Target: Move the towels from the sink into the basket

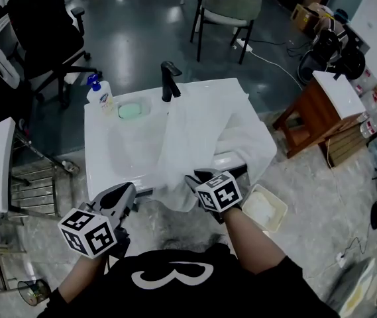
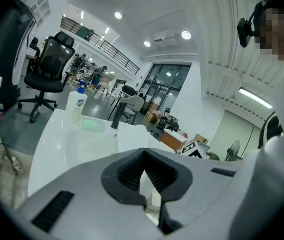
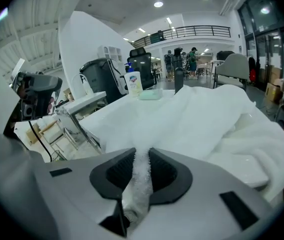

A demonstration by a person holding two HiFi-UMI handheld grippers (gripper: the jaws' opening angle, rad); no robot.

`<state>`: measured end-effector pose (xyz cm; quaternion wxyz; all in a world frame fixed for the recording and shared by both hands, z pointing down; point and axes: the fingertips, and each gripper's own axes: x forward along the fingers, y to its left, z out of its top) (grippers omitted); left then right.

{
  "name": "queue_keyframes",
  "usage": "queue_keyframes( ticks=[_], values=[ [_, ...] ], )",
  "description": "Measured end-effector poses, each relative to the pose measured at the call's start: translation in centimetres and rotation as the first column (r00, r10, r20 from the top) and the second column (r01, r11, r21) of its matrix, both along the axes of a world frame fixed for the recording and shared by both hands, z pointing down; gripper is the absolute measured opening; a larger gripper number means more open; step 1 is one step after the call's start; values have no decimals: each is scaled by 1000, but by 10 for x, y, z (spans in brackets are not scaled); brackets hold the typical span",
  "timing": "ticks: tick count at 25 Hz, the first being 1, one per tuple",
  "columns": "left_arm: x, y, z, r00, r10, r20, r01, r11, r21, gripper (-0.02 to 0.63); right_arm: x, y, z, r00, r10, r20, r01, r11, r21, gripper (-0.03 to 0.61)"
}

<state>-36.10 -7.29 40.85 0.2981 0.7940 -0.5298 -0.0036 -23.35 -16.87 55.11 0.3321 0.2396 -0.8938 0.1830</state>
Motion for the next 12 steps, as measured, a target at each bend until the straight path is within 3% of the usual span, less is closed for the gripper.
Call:
queue_keyframes(
  ticks=[7,12],
  values=[
    [4,0,-5,1000,6,-9,-6,1000,6,5,12,-5,-50,989,77,124,-83,996,44,72],
    [11,0,-8,1000,17,-15,-17,1000,15,5,26,-14,-113,959,127,253,-157,982,101,71]
  ],
)
